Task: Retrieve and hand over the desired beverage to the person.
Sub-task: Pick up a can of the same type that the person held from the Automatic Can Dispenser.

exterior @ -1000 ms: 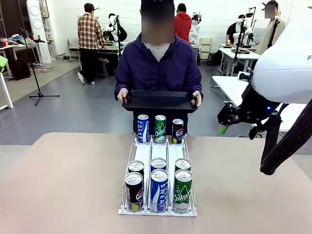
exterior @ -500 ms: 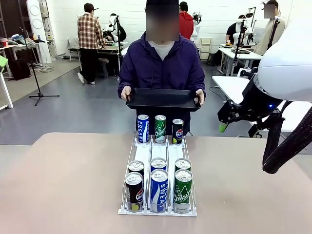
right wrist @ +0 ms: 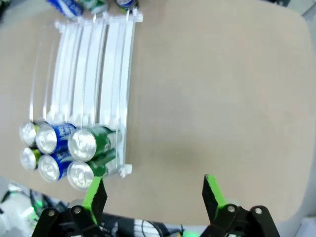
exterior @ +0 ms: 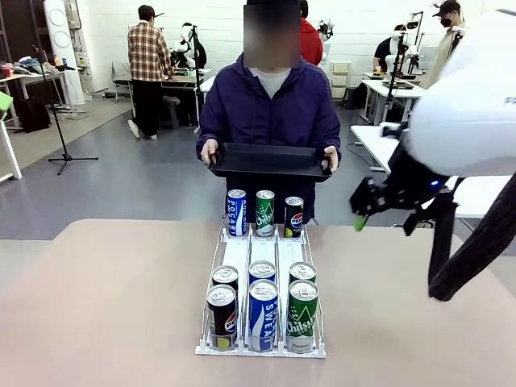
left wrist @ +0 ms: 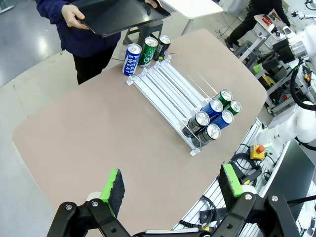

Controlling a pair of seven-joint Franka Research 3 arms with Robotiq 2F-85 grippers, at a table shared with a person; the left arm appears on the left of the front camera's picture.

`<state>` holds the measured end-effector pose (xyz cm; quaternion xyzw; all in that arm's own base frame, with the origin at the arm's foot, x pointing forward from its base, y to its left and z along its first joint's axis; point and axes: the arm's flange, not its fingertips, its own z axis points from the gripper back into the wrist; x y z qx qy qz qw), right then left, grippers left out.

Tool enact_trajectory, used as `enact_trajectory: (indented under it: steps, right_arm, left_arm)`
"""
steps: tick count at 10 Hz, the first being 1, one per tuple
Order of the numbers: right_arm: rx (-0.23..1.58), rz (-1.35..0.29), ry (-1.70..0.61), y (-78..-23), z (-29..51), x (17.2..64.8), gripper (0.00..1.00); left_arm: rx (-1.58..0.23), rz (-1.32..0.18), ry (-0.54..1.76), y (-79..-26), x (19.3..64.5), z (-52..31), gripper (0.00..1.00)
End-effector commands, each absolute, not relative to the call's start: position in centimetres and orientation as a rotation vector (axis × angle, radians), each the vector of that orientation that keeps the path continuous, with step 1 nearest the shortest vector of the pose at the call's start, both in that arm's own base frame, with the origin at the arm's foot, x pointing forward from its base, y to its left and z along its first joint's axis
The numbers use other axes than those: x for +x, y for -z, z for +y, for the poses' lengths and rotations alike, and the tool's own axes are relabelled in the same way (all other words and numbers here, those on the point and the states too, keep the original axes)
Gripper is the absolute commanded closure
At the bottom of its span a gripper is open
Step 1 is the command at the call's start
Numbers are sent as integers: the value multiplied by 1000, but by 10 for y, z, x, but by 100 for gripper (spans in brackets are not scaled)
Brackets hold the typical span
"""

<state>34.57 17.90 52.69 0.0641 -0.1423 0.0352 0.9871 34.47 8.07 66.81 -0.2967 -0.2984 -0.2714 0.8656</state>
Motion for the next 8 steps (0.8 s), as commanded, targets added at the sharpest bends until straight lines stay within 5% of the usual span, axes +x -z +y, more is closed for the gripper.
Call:
enact_trajectory:
  steps: [1,8]
  right_arm:
    - [54,-197,-126,-525,228,345,0]
    - [61,-108,-63,-479,296,348,0]
  left_arm:
    - [-639,-638,592,-669,345,83,0]
    - [-639,-638,592,-669,345,83,0]
